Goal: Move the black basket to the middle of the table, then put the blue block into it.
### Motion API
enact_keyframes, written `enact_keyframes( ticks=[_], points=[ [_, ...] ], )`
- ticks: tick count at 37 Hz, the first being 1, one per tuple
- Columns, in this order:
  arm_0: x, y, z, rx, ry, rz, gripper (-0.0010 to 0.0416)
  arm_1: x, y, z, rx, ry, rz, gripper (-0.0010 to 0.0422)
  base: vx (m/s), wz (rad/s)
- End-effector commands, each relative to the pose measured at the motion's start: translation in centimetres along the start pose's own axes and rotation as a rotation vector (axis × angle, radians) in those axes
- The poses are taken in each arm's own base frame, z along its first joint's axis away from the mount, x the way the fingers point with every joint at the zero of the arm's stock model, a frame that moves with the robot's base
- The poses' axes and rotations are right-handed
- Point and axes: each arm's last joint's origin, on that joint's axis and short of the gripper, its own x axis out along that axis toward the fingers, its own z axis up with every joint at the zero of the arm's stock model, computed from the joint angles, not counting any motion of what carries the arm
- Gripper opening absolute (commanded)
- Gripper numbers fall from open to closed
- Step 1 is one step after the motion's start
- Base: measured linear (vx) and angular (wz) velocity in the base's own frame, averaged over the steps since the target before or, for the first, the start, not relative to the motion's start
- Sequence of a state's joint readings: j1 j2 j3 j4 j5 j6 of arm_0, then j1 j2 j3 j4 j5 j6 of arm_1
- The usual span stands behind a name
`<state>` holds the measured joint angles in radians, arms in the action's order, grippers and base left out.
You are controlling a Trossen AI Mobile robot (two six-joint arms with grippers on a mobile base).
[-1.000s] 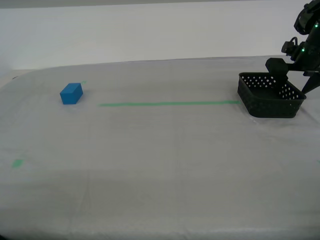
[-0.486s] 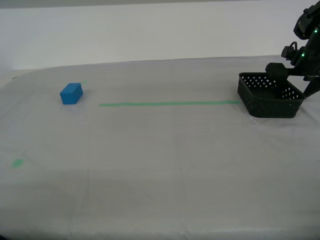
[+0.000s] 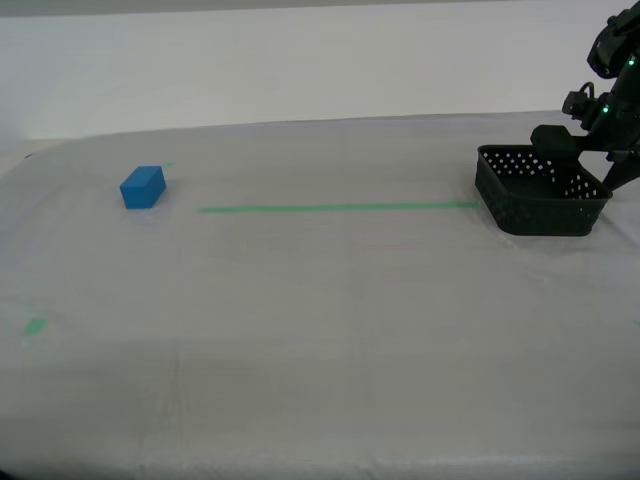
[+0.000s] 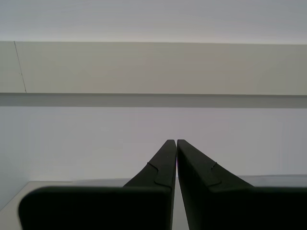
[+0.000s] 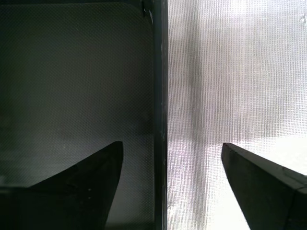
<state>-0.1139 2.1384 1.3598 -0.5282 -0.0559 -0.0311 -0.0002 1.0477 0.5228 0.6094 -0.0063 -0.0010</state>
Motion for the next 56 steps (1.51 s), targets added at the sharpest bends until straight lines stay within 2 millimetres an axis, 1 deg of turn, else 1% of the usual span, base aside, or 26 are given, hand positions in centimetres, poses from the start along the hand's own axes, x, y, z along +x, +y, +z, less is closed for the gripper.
enact_keyframes(
  ticks=[1, 8, 12, 16, 23, 27, 38, 50, 56],
  points=[
    [-0.01, 0.03, 0.02, -0.005, -0.001, -0.001, 0.0259, 0.0, -0.01, 0.06, 0.001, -0.006, 0.001, 0.0, 0.0, 0.0],
    [-0.01, 0.03, 0.07, -0.005, -0.007, -0.001, 0.021, 0.0, -0.01, 0.06, 0.0, -0.006, 0.001, 0.0, 0.0, 0.0],
    [-0.01, 0.03, 0.1, -0.005, -0.009, -0.001, 0.0191, 0.0, -0.01, 0.06, 0.001, -0.006, 0.001, 0.0, 0.0, 0.0],
    [0.0, 0.04, 0.11, -0.005, -0.01, -0.001, 0.0187, 0.0, -0.01, 0.06, 0.0, -0.006, 0.001, 0.0, 0.0, 0.0],
    [0.0, 0.09, 0.12, -0.007, -0.012, -0.001, 0.0207, 0.0, 0.0, 0.06, 0.001, -0.006, 0.001, 0.0, 0.0, 0.0],
    [0.0, 0.1, 0.13, -0.007, -0.012, 0.0, 0.0206, 0.0, 0.0, 0.07, 0.001, -0.006, 0.001, 0.0, 0.0, 0.0],
    [0.0, 0.13, 0.14, -0.008, -0.013, 0.0, 0.0148, 0.0, -0.01, 0.06, 0.001, -0.006, 0.001, 0.0, 0.0, 0.0],
    [0.0, 0.18, 0.14, -0.027, -0.013, 0.0, 0.0131, 0.0, -0.01, 0.06, 0.001, -0.006, 0.001, 0.0, 0.0, 0.0],
    [0.0, 0.21, 0.16, -0.028, -0.015, 0.0, 0.009, 0.0, -0.01, 0.06, 0.001, -0.006, 0.001, 0.0, 0.0, 0.0]
  ],
)
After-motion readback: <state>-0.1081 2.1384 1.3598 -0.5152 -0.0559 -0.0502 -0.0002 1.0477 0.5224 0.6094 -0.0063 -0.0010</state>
